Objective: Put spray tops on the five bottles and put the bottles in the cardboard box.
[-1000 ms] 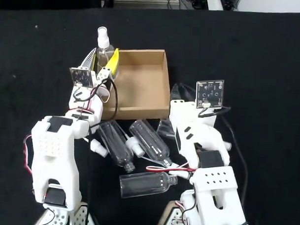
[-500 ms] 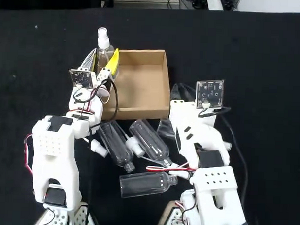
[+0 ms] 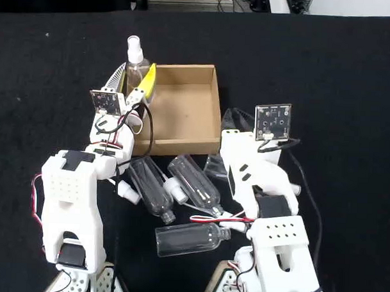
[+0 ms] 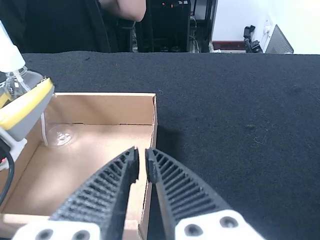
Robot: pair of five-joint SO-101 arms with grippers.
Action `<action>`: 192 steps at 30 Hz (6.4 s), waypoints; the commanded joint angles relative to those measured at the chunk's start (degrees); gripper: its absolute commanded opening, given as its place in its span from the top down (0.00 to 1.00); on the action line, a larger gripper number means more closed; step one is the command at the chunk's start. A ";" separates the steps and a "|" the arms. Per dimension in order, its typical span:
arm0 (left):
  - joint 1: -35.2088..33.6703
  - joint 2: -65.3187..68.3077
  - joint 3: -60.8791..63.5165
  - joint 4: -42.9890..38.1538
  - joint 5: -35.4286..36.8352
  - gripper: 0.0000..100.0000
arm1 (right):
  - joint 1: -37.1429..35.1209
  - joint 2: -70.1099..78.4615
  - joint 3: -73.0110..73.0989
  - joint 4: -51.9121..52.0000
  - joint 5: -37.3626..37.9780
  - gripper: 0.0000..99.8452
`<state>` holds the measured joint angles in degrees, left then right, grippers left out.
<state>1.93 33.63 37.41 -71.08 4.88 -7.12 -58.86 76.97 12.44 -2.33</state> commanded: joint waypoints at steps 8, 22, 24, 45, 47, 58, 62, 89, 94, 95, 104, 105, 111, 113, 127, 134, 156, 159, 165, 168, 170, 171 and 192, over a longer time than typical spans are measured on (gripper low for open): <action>-1.36 -0.35 -0.40 -1.05 -0.44 0.74 | 1.41 -0.57 -0.22 -1.41 -0.18 0.99; -1.36 -0.35 -0.13 -1.05 -0.53 0.61 | 1.41 -0.57 -0.22 -1.49 -0.18 0.99; -1.36 -0.35 -0.13 -1.05 -0.53 0.62 | 1.41 -0.57 -0.22 -1.49 -0.18 0.99; -3.74 -16.97 11.82 -0.97 -0.26 0.62 | 1.41 -0.57 -0.31 -1.49 -0.18 0.99; -3.30 -18.81 14.29 -0.97 -0.26 0.62 | 1.41 -0.57 -0.31 -1.58 -0.18 0.99; -2.68 -35.52 29.58 -0.97 -0.09 0.62 | 1.23 -0.57 -0.48 -1.67 -0.18 0.99; -2.77 -42.73 36.88 0.44 -0.09 0.62 | 1.14 -0.57 -0.31 -1.67 -0.18 0.99; -6.20 -116.04 43.03 94.59 0.09 0.63 | 1.05 -0.57 -0.22 -1.67 -0.18 0.99; -6.20 -116.31 39.34 103.21 0.18 0.83 | 1.05 -0.57 -0.22 -1.58 -0.18 0.99; -6.20 -116.31 37.58 105.49 0.88 0.89 | 1.05 -0.57 -0.22 -1.58 -0.18 0.99; -6.37 -111.47 21.05 124.92 9.76 0.91 | 1.05 -0.57 -0.22 -1.58 -0.18 0.99; -6.37 -109.10 19.56 126.33 9.76 0.92 | 1.05 -0.57 -0.22 -1.58 -0.18 0.99; -5.93 -92.22 9.01 139.43 9.76 0.94 | 1.05 -0.57 -0.22 -1.32 -0.18 0.99; -6.11 -88.62 5.85 143.82 9.49 0.94 | 1.05 -0.57 -0.22 -1.32 -0.18 0.99; -6.11 -85.80 14.37 134.68 -6.51 0.94 | 1.05 -0.57 -0.22 -1.32 -0.18 0.99; -6.46 -85.19 18.24 132.84 -18.99 0.81 | 1.05 -0.57 -0.13 -1.41 -0.18 0.99; -2.24 -65.49 3.56 138.46 -7.56 0.75 | 1.49 -0.57 -0.22 -1.41 -0.18 0.99; -2.15 -63.21 2.24 138.37 -0.09 0.75 | 1.49 -0.57 -0.22 -1.32 -0.18 0.99; -2.15 -62.42 2.15 138.46 8.00 0.71 | 1.49 -0.57 -0.22 -1.58 -0.18 0.99; -2.07 -62.42 1.89 138.37 8.88 0.68 | 1.49 -0.57 -0.22 -1.58 -0.09 0.99; -1.71 -61.98 1.63 138.37 8.88 0.68 | 1.49 -0.57 -0.22 -1.58 -0.09 0.99; -0.92 -61.89 1.98 138.29 8.88 0.68 | 1.49 -0.57 -0.22 -1.58 -0.09 0.99; -7.43 -59.78 13.58 129.32 8.26 0.68 | 1.49 -0.57 -0.13 -1.41 -0.09 0.99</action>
<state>-1.58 -25.54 52.44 56.22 17.36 -7.12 -58.86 76.97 12.44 -2.33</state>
